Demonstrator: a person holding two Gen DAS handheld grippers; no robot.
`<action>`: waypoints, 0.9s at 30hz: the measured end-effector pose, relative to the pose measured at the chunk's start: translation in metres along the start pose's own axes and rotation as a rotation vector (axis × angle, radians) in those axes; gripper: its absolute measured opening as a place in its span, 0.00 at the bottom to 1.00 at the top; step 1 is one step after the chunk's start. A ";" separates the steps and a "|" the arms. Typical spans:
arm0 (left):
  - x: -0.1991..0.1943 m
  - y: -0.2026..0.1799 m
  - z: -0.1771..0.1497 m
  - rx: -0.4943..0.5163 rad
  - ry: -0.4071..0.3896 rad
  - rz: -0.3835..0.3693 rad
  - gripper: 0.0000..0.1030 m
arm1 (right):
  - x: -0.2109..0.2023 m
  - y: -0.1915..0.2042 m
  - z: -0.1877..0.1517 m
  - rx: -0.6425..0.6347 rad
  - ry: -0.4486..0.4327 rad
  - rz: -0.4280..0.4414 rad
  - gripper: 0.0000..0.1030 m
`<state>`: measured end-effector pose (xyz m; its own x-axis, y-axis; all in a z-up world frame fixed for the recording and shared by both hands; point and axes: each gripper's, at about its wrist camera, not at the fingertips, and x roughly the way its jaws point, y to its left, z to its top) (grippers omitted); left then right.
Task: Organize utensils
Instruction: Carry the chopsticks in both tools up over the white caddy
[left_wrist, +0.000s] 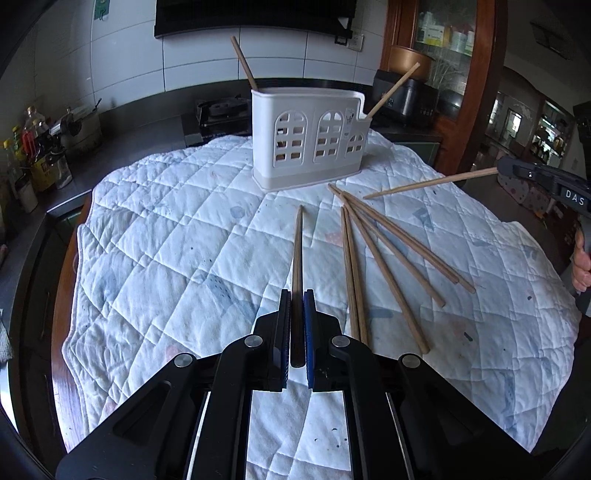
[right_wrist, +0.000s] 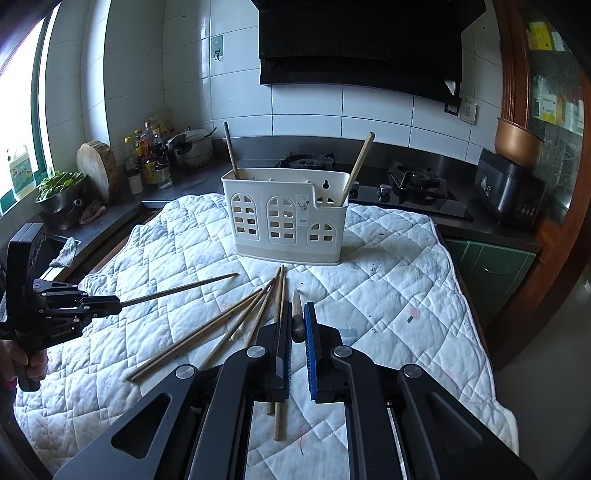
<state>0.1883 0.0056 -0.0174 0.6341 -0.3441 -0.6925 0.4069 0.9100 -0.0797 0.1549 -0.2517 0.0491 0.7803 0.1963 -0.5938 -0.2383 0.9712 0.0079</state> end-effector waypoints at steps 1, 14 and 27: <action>-0.004 -0.001 0.004 0.002 -0.017 0.001 0.06 | -0.001 0.000 0.003 0.000 -0.003 0.004 0.07; -0.020 -0.014 0.054 0.044 -0.125 -0.004 0.06 | -0.002 -0.003 0.055 -0.029 -0.015 0.042 0.07; -0.035 -0.020 0.129 0.085 -0.177 -0.016 0.05 | -0.011 -0.017 0.164 -0.057 -0.098 0.031 0.07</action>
<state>0.2430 -0.0303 0.1010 0.7301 -0.4002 -0.5539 0.4666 0.8841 -0.0237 0.2451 -0.2480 0.1869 0.8242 0.2413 -0.5124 -0.2935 0.9557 -0.0220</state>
